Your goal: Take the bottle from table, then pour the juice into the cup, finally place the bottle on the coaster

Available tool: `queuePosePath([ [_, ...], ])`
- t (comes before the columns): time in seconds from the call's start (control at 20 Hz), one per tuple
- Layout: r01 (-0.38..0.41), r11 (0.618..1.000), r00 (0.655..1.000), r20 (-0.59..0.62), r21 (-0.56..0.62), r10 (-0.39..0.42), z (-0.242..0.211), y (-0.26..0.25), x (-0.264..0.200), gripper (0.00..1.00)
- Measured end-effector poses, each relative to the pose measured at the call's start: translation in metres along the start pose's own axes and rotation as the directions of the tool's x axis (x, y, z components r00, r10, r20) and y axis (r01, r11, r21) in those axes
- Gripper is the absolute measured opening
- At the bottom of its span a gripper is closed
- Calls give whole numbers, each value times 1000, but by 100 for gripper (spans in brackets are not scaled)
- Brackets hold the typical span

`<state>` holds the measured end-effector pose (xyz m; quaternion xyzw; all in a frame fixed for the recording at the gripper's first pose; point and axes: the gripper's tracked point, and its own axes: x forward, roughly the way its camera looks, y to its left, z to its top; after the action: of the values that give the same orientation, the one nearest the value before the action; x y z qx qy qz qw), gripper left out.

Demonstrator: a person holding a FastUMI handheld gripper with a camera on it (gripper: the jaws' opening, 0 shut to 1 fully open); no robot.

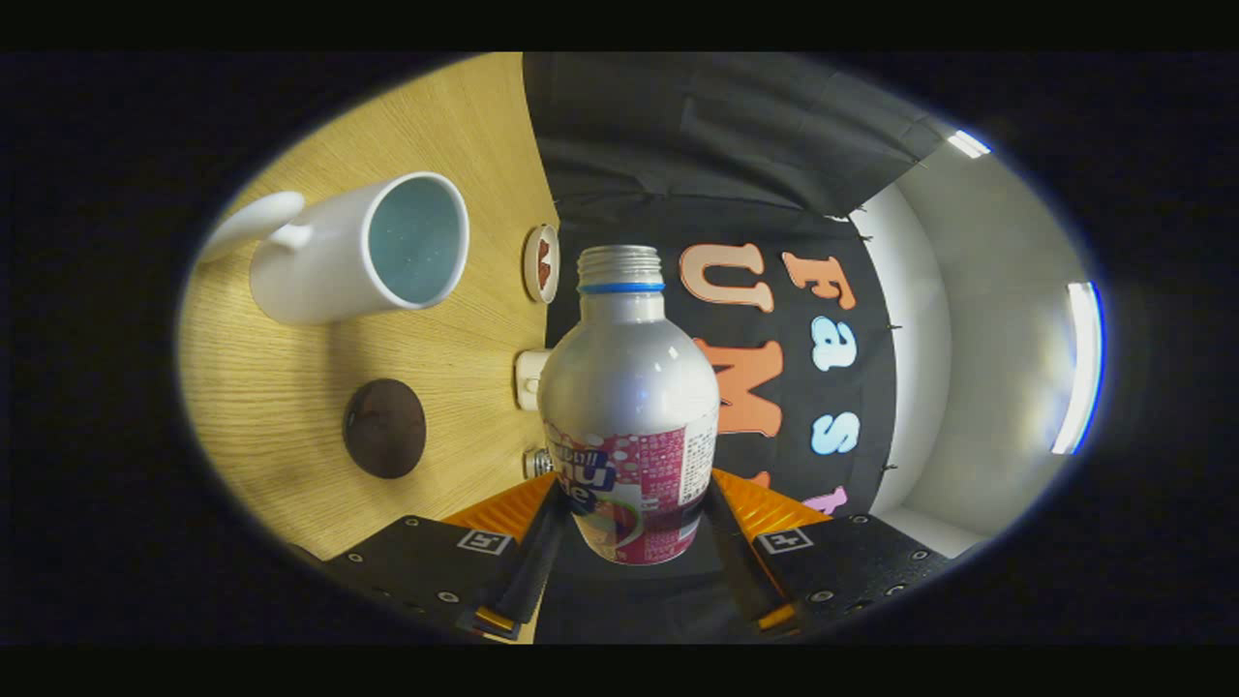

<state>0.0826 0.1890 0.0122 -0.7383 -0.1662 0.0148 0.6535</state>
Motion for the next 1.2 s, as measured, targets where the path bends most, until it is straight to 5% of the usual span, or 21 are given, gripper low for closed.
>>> queuePosePath([
  [0.45, -3, 985, 1000, -1, -171, 3, -4, -17, 8, 77],
  [1.2, -16, 977, 999, 32, -212, 23, 2, -21, 10, 76],
])
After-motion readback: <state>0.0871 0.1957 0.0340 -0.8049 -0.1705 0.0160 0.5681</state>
